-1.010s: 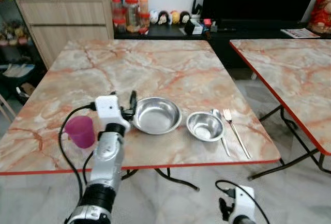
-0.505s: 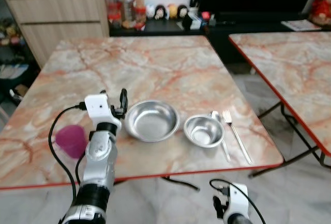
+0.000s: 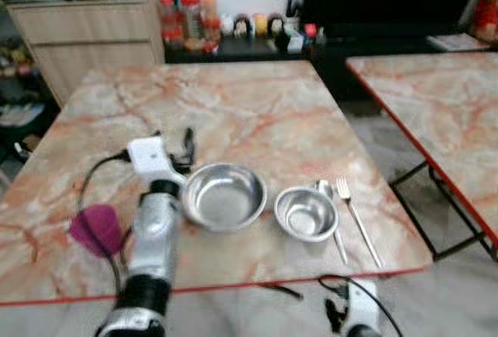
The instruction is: Setting the table
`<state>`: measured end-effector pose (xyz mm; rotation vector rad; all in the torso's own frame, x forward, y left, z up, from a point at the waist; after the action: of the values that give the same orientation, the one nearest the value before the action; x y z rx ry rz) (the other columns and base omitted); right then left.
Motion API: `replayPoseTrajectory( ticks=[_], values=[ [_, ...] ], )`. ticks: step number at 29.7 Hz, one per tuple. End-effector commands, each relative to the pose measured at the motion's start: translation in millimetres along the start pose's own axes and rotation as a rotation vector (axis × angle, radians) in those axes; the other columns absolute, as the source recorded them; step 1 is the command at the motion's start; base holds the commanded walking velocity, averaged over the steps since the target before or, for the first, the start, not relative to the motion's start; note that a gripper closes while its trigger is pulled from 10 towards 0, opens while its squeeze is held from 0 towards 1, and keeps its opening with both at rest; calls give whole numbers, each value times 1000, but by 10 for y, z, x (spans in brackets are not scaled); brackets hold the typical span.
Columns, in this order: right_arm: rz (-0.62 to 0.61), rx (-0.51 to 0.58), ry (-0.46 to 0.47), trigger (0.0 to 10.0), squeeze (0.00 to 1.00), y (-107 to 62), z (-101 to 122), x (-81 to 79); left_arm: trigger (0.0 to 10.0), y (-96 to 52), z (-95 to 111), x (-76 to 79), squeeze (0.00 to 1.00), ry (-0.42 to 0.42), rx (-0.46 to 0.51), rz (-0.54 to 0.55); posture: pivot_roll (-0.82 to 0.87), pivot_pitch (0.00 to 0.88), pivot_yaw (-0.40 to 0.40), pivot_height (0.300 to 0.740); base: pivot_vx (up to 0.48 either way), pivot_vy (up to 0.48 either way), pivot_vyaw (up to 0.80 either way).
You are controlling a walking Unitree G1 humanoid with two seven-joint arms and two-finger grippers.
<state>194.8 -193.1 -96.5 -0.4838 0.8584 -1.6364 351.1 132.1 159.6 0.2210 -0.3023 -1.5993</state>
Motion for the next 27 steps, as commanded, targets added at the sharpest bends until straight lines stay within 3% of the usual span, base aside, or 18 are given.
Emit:
replayPoseTrajectory(
  ticks=[1, 6, 10, 13, 17, 27],
  values=[
    [20, 19, 8, 10000, 0, 23, 60, -95, 10000, 7, 110, -115, 0, 18, 10, 6, 35, 0, -54, 740, 0, 0, 0],
    [20, 18, 9, 10000, 0, 22, 54, -98, 10000, -35, 118, -126, 0, 10, -4, 4, 37, 0, -52, 740, 0, 0, 0],
    [19, 14, 12, 10000, 0, 20, 42, -99, 10000, -134, 96, -140, 0, -50, -51, 13, 43, 0, -50, 740, 0, 0, 0],
    [20, 10, 11, 10000, 0, 19, 32, -97, 10000, -173, 38, -144, 0, -71, -116, 15, 48, 0, -50, 740, 0, 0, 0],
    [24, 3, 5, 10000, 0, 19, 23, -107, 10000, -330, -63, -102, 0, -152, -274, -64, 58, 0, -48, 740, 0, 0, 0],
    [11, -39, -1, 10000, 0, 13, -47, -106, 10000, -416, -90, -54, 0, -148, -389, -125, 68, 0, -39, 740, 0, 0, 0]
  ],
)
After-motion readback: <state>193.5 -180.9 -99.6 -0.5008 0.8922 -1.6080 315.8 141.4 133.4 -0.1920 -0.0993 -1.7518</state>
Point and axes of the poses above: a point about 5 cm out from each wrist's last joint towards the gripper, its own y axis pointing out of the wrist towards the gripper, its own z axis along the axis of the wrist's last joint, x = y × z, the point moved 2 cm from there along y, pointing out of the wrist towards the gripper, and after that the axes turned 7 degrees about y, right-handed, at the moved point
